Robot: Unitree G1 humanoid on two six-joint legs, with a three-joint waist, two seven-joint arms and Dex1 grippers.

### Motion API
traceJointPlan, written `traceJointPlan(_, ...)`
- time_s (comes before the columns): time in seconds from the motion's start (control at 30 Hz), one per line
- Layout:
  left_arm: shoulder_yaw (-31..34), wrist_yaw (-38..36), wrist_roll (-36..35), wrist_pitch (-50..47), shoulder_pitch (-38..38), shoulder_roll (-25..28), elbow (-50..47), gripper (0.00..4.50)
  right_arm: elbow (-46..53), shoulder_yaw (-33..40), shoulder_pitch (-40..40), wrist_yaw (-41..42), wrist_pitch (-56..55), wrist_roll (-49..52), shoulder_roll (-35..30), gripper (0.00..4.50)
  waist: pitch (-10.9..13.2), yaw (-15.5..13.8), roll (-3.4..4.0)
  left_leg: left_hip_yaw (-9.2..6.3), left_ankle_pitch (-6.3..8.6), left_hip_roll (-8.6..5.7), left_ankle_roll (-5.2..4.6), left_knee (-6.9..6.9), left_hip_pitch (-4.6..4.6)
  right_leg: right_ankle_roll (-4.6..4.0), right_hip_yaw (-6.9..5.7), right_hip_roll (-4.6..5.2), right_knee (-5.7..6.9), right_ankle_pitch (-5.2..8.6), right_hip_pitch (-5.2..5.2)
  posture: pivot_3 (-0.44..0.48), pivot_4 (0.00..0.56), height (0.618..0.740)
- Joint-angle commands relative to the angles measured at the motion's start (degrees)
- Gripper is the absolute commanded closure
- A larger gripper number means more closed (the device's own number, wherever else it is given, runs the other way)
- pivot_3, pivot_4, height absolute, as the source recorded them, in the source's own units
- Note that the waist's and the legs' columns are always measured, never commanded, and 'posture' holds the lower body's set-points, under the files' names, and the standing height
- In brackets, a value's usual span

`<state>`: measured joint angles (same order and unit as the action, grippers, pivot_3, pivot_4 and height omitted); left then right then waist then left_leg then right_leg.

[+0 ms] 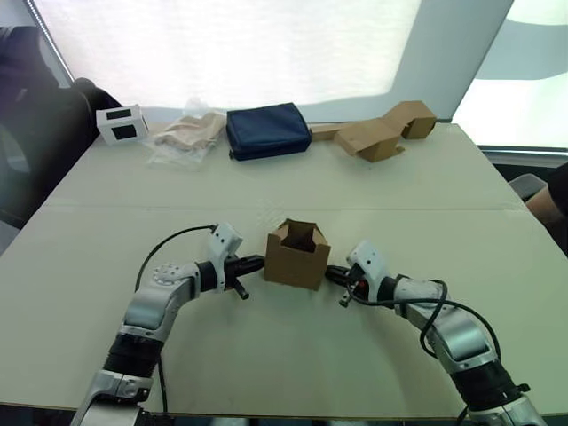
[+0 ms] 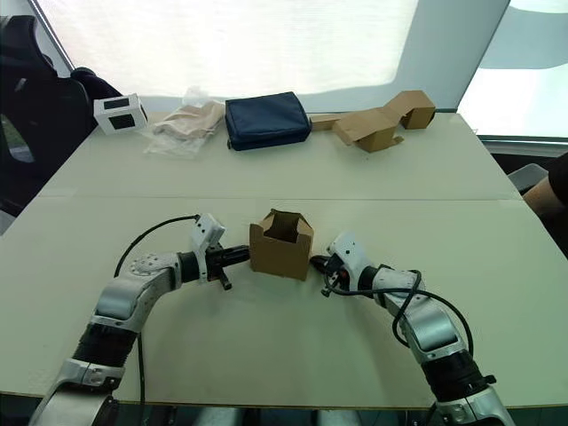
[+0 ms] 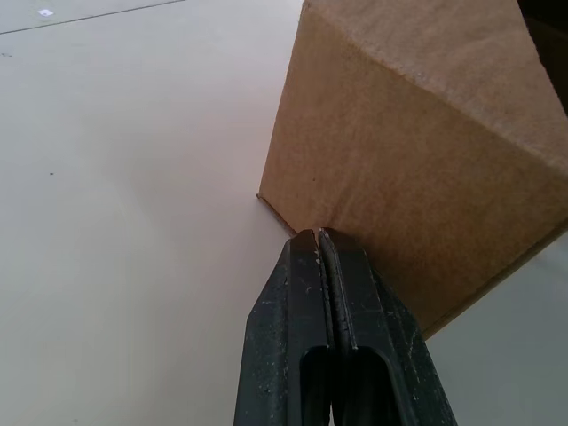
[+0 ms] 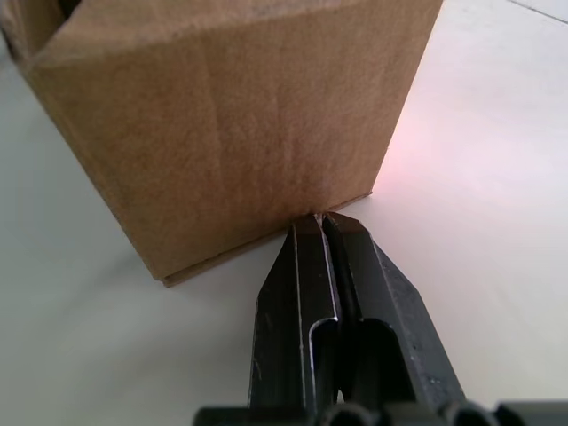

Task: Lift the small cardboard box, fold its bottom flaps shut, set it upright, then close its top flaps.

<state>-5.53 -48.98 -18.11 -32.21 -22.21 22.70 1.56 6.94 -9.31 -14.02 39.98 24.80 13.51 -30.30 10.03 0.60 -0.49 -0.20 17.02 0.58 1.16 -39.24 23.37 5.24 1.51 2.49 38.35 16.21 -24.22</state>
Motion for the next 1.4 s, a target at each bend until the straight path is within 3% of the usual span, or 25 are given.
traceJointPlan(0.03, -3.86, -3.09, -1.3, -0.94, 1.42, -0.19, -3.69, 4.48, 4.68, 0.82, 1.61, 2.31, 0.71, 1.3, -1.35, 4.5, -0.01, -0.02, 0.0, -0.01, 0.0, 0.0, 0.0, 0.0, 0.0, 0.0, 0.0, 0.01, 0.0, 0.0, 0.01, 0.0, 0.15, 0.74)
traceJointPlan(0.53, -5.72, -4.5, -2.25, -3.25, 2.05, -0.08, -5.43, 4.48, 11.29, 3.98, 7.33, 5.56, 5.71, 2.99, -5.83, 4.5, -0.05, 0.03, 0.02, -0.03, 0.0, 0.0, -0.01, 0.0, -0.11, 0.0, -0.01, -0.02, -0.03, 0.0, 0.16, 0.0, 0.15, 0.74)
traceJointPlan(0.67, -4.16, -4.56, -2.24, -3.25, 1.97, 1.56, -4.85, 4.48, 11.38, 4.07, 7.41, 5.95, 4.77, 1.96, -6.84, 4.5, -0.05, 0.07, 0.02, -0.05, 0.01, 0.0, -0.01, 0.0, -0.13, 0.0, -0.02, -0.03, -0.04, 0.0, 0.19, 0.0, 0.15, 0.74)
traceJointPlan(0.87, -0.32, -9.76, -6.03, -5.14, 2.13, 8.01, -4.72, 4.48, 11.94, 8.1, 6.22, 7.91, 4.32, 2.76, -10.76, 4.5, -0.05, 0.15, 0.02, -0.05, 0.01, 0.02, -0.01, 0.0, -0.14, 0.0, -0.02, -0.04, -0.04, 0.01, 0.18, 0.0, 0.15, 0.74)
traceJointPlan(1.1, 3.96, -16.02, -15.14, -13.52, -7.65, 12.22, -4.89, 4.48, 11.54, 15.87, 0.54, 9.55, 10.42, 10.97, -12.91, 4.5, -0.03, -0.04, -0.01, -0.08, 0.01, 0.01, -0.01, 0.0, -0.11, 0.0, -0.08, -0.04, -0.09, 0.0, 0.23, 0.0, 0.15, 0.74)
traceJointPlan(1.27, 1.98, -18.7, -15.76, -13.23, -13.56, 12.96, -5.15, 4.48, 15.64, 17.47, -3.99, 11.18, 18.16, 20.44, -12.69, 4.5, -0.04, 0.2, 0.0, -0.1, 0.02, 0.02, -0.04, 0.03, -0.11, 0.0, -0.08, -0.06, -0.15, 0.0, 0.23, 0.0, 0.15, 0.74)
traceJointPlan(1.4, 0.64, -18.09, -14.65, -11.79, -15.54, 11.0, -3.5, 4.48, 17.32, 15.32, -6.12, 9.74, 19.91, 21.47, -11.93, 4.5, -0.04, 0.17, 0.0, -0.1, 0.02, 0.04, -0.04, 0.04, -0.12, 0.0, -0.07, -0.07, -0.13, 0.0, 0.22, 0.0, 0.15, 0.74)
